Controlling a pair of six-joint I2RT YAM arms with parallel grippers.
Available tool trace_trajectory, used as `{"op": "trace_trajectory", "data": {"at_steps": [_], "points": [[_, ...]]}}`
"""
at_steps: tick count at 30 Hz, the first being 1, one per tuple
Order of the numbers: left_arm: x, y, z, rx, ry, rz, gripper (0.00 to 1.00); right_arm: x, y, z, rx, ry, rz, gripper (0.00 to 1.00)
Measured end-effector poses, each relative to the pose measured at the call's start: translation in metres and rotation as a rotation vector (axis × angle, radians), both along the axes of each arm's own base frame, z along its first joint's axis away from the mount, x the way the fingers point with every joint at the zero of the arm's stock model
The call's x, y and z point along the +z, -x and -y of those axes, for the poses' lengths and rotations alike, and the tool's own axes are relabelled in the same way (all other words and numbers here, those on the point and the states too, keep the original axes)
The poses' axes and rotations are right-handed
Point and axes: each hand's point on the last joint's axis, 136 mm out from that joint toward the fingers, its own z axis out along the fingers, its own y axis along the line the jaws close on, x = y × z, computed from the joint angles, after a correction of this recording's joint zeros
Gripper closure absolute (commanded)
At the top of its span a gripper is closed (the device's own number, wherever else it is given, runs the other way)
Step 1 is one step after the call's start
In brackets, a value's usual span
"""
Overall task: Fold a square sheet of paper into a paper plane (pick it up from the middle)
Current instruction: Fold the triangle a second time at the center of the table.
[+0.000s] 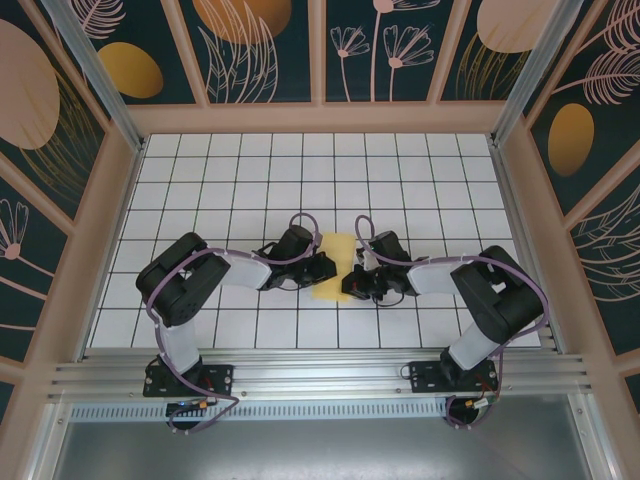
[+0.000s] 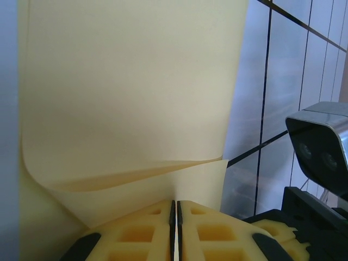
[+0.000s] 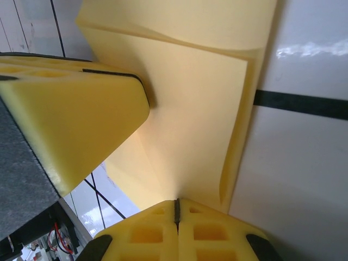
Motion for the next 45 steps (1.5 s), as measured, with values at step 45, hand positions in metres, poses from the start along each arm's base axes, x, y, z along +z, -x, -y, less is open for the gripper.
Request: {"op": "trace_trajectory", "data": {"at_steps": [45], "points": [[0.004,-0.058,-0.049,0.113,-0.101,0.073,0.79,0.000,-0.002,-0.002,0.007,-0.005,0.012,1.00]]}}
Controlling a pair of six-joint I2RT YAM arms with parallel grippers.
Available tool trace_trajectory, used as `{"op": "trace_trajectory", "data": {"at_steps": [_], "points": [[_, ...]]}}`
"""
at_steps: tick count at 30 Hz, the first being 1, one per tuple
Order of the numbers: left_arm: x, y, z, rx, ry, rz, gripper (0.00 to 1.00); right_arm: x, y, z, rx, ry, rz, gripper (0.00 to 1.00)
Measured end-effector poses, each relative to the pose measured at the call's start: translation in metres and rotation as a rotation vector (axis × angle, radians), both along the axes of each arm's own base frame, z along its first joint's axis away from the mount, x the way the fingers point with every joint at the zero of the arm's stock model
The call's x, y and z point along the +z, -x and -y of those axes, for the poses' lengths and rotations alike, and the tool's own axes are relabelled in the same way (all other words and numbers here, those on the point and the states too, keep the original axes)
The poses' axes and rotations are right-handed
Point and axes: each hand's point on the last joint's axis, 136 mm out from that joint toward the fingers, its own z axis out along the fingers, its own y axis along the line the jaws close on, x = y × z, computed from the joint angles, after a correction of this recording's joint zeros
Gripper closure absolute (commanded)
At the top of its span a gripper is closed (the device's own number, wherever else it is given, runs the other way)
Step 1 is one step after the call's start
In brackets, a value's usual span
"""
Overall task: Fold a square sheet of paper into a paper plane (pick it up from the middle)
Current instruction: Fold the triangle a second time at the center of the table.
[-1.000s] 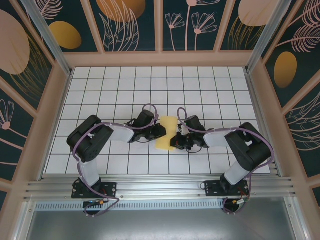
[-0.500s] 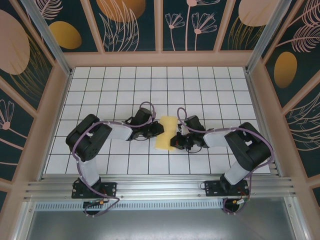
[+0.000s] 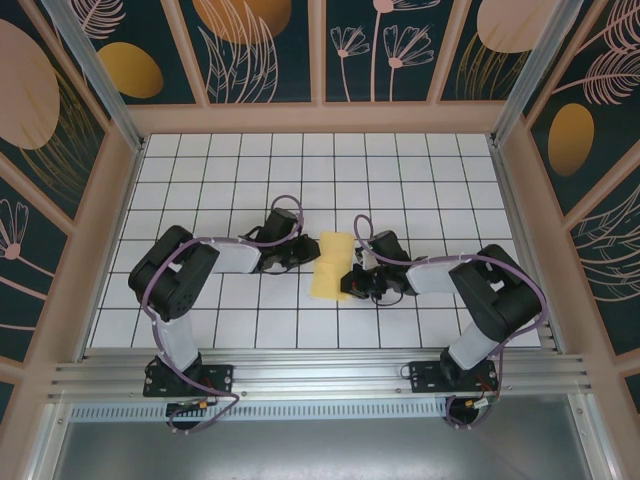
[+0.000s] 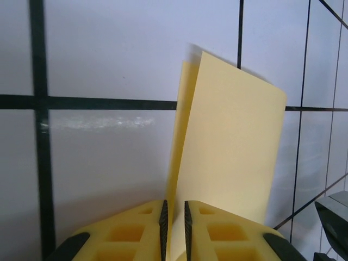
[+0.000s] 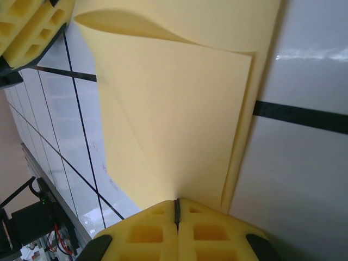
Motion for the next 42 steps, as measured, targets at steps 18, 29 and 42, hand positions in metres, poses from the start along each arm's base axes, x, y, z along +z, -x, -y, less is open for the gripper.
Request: {"op": "trace_trajectory", "data": {"at_steps": [18,29,42], "points": [[0.024,0.040,0.038,-0.186,0.191,-0.028,0.85,0.001,-0.001,-0.001,0.010,0.009,-0.002,1.00],[-0.002,0.043,0.032,-0.172,0.153,-0.070,0.85,0.004,-0.002,-0.005,0.016,0.041,-0.013,1.00],[-0.002,0.043,0.032,-0.178,0.146,-0.062,0.85,0.020,-0.028,-0.030,0.022,0.031,0.036,1.00]]}}
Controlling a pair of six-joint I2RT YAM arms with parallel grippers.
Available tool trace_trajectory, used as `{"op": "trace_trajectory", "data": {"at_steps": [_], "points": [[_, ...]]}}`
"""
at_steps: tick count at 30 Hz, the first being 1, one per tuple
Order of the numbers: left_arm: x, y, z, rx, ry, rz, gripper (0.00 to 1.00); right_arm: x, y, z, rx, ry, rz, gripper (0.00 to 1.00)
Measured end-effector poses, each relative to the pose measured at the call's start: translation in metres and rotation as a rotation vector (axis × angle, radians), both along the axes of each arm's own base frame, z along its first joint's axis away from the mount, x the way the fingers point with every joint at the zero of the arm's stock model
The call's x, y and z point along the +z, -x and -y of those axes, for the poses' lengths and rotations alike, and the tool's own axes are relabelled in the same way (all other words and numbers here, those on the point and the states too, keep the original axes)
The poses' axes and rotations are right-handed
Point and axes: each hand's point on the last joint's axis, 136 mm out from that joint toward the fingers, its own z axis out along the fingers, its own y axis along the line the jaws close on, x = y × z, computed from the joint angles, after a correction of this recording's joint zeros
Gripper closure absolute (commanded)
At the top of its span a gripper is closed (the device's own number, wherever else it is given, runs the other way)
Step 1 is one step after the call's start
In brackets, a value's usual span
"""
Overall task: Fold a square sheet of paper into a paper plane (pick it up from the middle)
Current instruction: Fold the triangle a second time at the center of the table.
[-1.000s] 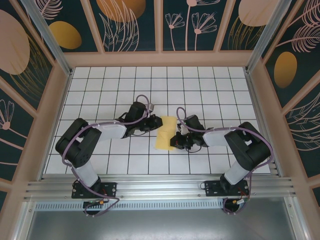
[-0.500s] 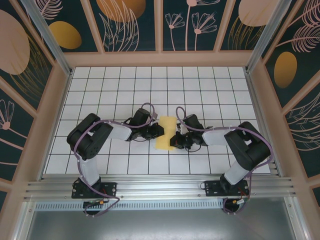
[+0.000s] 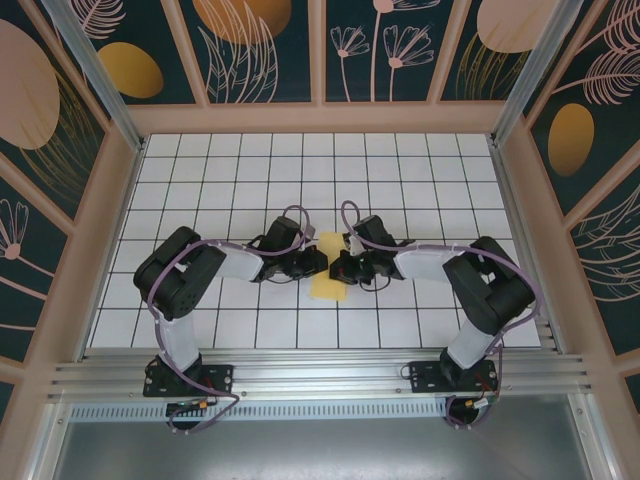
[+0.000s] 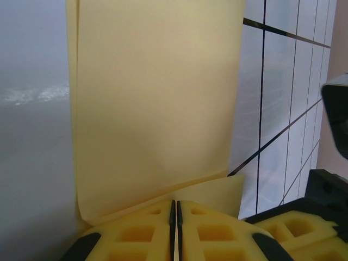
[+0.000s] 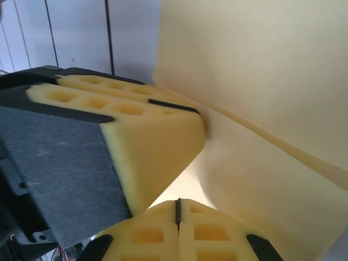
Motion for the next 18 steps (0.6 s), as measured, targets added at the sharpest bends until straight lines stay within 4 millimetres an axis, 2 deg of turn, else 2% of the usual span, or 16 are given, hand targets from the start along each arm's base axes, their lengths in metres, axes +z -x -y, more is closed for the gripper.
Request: {"op": "trace_trajectory", "data": {"at_steps": [4,18], "points": [[0.000,0.000,0.000,0.000,-0.001,0.002,0.85,-0.016,0.004,0.000,0.007,0.022,-0.041,1.00],[0.000,-0.003,-0.001,0.008,-0.014,0.002,0.87,-0.015,0.006,0.003,0.002,0.046,-0.044,1.00]]}}
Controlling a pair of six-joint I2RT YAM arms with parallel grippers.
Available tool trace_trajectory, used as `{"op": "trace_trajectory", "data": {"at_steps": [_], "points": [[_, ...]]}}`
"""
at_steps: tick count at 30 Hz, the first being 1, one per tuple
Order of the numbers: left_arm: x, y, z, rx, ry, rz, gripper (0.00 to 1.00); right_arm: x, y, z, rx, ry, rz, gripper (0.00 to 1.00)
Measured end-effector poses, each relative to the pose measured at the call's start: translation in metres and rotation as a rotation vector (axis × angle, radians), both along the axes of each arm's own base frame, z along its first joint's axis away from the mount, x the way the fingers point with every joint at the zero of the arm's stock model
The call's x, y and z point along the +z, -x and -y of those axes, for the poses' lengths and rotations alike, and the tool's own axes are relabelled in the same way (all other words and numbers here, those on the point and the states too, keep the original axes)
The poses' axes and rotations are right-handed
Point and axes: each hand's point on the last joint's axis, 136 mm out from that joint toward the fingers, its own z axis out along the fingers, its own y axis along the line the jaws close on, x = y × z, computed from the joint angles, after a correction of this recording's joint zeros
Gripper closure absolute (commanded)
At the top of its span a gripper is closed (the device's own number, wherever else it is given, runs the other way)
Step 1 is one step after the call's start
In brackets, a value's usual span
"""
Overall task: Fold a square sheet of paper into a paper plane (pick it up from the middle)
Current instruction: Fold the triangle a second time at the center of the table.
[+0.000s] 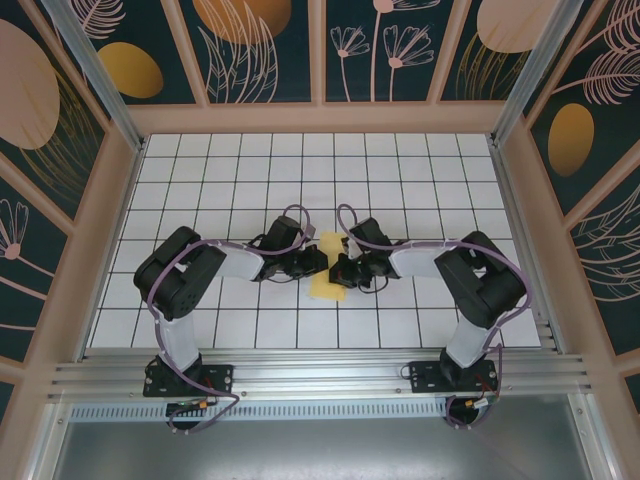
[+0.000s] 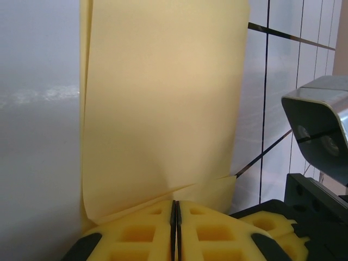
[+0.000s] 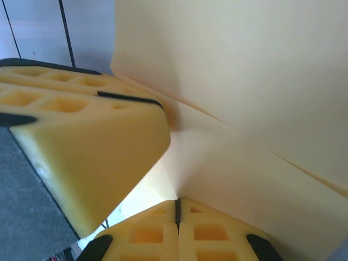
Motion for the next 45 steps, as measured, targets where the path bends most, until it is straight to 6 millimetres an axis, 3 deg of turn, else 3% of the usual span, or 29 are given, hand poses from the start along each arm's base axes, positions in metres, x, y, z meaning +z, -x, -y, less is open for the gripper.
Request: {"op": "trace_trajectory", "data": {"at_steps": [16,26,33,40,45], "points": [[0.000,0.000,0.000,0.000,-0.006,-0.002,0.85,0.003,0.013,0.009,-0.008,-0.020,0.009,0.98],[0.013,-0.002,0.002,-0.014,-0.015,0.018,0.72,0.037,0.011,0.011,-0.024,-0.051,0.085,1.00],[0.040,0.002,0.011,-0.044,0.029,0.062,0.72,0.017,0.035,0.025,-0.026,-0.033,0.014,1.00],[0.036,0.017,0.021,-0.094,0.028,0.048,0.76,0.021,0.040,0.017,-0.002,-0.067,0.008,1.00],[0.018,0.017,0.018,-0.086,-0.001,0.020,0.77,0.015,0.040,0.015,0.002,-0.060,-0.005,1.00]]}}
